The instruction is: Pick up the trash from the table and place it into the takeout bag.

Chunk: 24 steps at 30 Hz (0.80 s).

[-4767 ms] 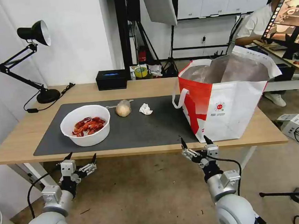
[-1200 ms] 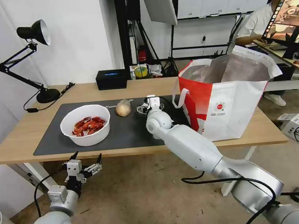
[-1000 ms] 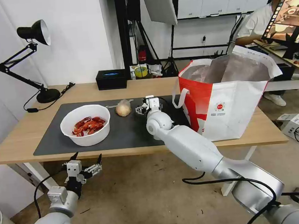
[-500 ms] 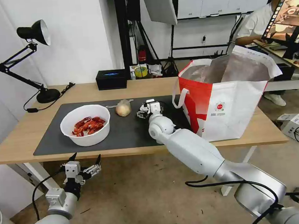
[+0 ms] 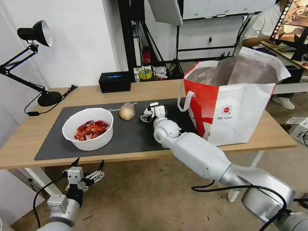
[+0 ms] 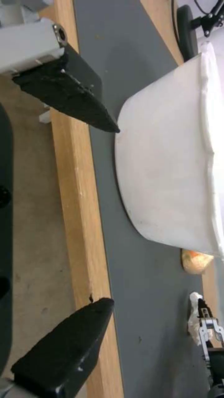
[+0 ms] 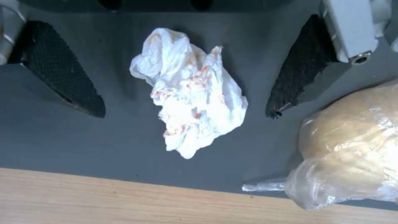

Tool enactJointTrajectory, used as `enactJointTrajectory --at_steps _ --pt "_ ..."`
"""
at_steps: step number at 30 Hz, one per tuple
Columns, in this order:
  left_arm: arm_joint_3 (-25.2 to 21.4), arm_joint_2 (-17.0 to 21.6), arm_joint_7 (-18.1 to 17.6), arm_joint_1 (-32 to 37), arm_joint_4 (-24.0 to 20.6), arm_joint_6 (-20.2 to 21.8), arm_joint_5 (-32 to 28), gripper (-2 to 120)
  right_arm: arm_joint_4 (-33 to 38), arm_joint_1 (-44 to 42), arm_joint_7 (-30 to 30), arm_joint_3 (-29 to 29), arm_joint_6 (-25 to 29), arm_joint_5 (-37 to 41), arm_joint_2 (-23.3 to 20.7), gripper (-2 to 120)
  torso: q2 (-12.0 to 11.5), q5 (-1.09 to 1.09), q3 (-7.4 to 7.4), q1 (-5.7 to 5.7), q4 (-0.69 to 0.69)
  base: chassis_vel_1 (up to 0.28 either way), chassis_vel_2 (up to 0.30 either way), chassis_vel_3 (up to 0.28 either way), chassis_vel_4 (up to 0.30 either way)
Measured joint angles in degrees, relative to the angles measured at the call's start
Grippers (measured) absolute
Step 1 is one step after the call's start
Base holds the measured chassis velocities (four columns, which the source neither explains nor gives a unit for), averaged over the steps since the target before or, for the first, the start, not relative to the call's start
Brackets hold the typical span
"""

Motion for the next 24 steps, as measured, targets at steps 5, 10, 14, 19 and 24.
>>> enactJointTrajectory --at_steps 5,10,14,19,24 --pt "0.16 -0.05 0.03 -0.07 -0.05 0.0 0.0 100 -0.27 -0.01 -0.1 0.08 0.03 0.01 0.02 98 0.0 0.0 0.0 0.0 0.0 0.0 0.0 0.0 0.0" --pt "0.04 0.02 0.04 -0.01 -0.24 0.0 -0.02 100 -0.3 -0.58 -0.18 0.27 0.1 0.01 0.03 78 0.0 0.0 0.0 0.0 0.0 0.0 0.0 0.0 0.0" --pt "0.03 0.07 0.04 0.0 -0.38 0.02 -0.04 100 -0.3 -0.8 -0.19 0.42 0.12 0.01 0.04 65 0.0 0.0 0.0 0.0 0.0 0.0 0.0 0.0 0.0" --pt "0.04 0.01 0.05 0.0 -0.53 0.06 -0.05 100 -0.3 -0.95 -0.19 0.57 0.15 0.08 -0.06 51 0.0 0.0 0.0 0.0 0.0 0.0 0.0 0.0 0.0" --pt "0.14 -0.06 0.04 -0.01 -0.6 0.08 -0.06 100 -0.28 -1.07 -0.19 0.72 0.19 0.17 -0.13 44 0.0 0.0 0.0 0.0 0.0 0.0 0.0 0.0 0.0"
